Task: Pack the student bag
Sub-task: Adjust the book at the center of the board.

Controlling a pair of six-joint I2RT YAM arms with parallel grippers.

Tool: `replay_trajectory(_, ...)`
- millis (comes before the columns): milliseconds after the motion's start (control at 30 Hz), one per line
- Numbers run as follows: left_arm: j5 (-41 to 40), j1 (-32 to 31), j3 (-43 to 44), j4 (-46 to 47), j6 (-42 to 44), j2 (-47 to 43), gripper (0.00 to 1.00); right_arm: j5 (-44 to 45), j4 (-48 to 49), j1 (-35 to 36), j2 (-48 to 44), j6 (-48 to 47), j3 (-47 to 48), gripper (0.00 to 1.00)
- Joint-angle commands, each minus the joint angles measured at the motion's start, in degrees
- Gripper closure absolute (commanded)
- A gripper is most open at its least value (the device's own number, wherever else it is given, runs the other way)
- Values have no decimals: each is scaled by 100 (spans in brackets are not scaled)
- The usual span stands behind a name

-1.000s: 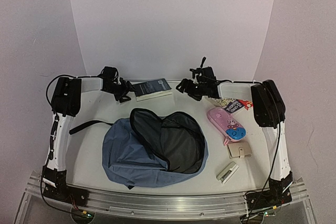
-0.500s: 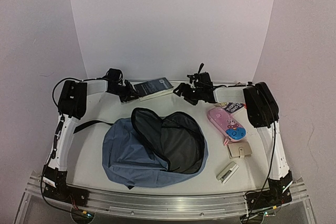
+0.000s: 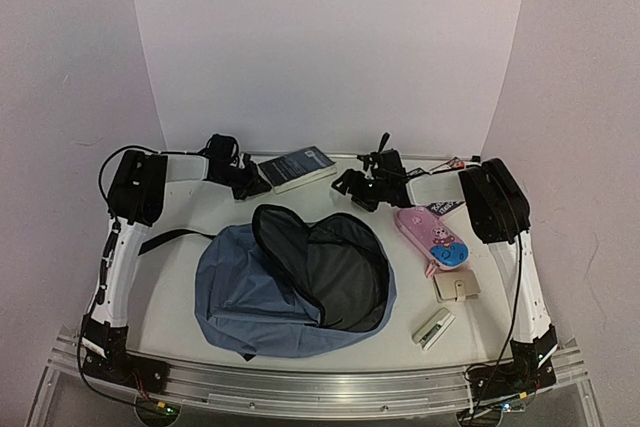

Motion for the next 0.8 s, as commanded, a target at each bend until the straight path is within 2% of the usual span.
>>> replay_trajectory(0, -351, -169, -676, -107, 558, -725, 93, -73, 483, -67, -156, 430, -66, 20)
replay_trajectory(167, -522, -178, -485, -236, 1153, -1088, 84, -383, 915, -93, 360, 1226, 358, 21)
replay_trajectory(333, -819, -161, 324, -497, 1685, -765, 56, -582, 1807, -86, 800, 2094, 530, 21)
replay_trajectory(433, -739, -160, 1218, -860, 1901, -198, 45, -699, 2044, -86, 1147, 2477, 820, 22)
replay_trajectory(533, -516, -171, 1684, -796, 1990, 179, 41, -846, 2312, -85, 1435, 2785, 1090, 25)
replay_trajectory(600, -406, -186, 1661, -477, 2054, 247, 35, -883, 2479, -75, 1533, 2900, 1144, 26)
replay_trajectory(767, -46, -243, 1847, -151, 2040, 574, 31, -904, 2642, -75, 1574, 2871, 1030, 26)
